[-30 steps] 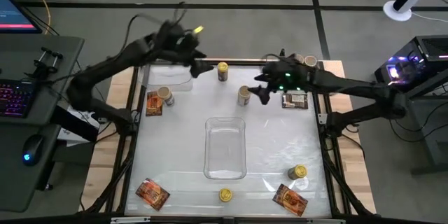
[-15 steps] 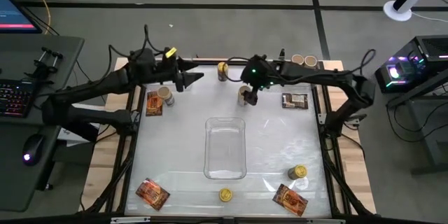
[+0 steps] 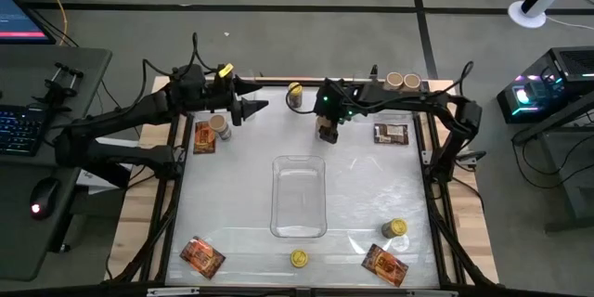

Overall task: Sort spices by type
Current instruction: Put the bottom brown seasoning bottle into the right transparent bin aligned with the other brown seasoning bottles

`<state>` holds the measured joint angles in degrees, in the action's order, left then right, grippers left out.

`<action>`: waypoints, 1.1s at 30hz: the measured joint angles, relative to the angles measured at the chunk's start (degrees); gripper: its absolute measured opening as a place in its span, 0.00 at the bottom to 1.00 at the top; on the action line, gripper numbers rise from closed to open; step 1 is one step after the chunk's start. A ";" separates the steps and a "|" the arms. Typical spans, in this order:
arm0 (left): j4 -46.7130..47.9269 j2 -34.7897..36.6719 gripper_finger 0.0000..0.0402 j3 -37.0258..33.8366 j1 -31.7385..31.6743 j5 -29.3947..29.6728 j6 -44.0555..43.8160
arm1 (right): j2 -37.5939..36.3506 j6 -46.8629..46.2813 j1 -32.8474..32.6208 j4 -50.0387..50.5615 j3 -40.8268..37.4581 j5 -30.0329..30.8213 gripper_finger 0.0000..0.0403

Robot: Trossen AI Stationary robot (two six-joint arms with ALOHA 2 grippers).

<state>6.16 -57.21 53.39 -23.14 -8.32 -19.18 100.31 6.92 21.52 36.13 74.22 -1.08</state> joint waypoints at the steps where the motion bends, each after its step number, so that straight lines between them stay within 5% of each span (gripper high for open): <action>1: 0.01 0.23 0.91 0.00 0.00 -0.08 0.64 | 0.20 0.02 0.00 -0.05 0.00 0.00 0.87; 7: -0.04 3.06 0.91 0.02 -0.58 -0.08 4.38 | 1.59 -0.91 0.06 -0.33 0.00 0.19 0.85; 13: 0.01 6.25 0.91 0.02 -2.79 1.65 6.47 | 1.25 -2.01 0.25 -0.49 -0.04 2.28 0.67; 20: -0.04 7.80 0.91 0.04 -5.22 4.44 8.58 | -6.98 -4.75 0.28 0.56 -0.04 2.79 0.67; 27: -0.07 6.44 0.91 0.04 -6.86 4.62 9.35 | -20.14 -12.71 3.27 8.61 -0.02 19.34 0.67; 33: -2.02 4.27 0.91 0.07 -6.97 4.66 7.10 | -20.39 -28.98 14.00 19.01 -0.02 22.21 0.67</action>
<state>4.14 -52.95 53.45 -30.11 -3.66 -12.08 79.93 -22.06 35.52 55.14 74.19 21.12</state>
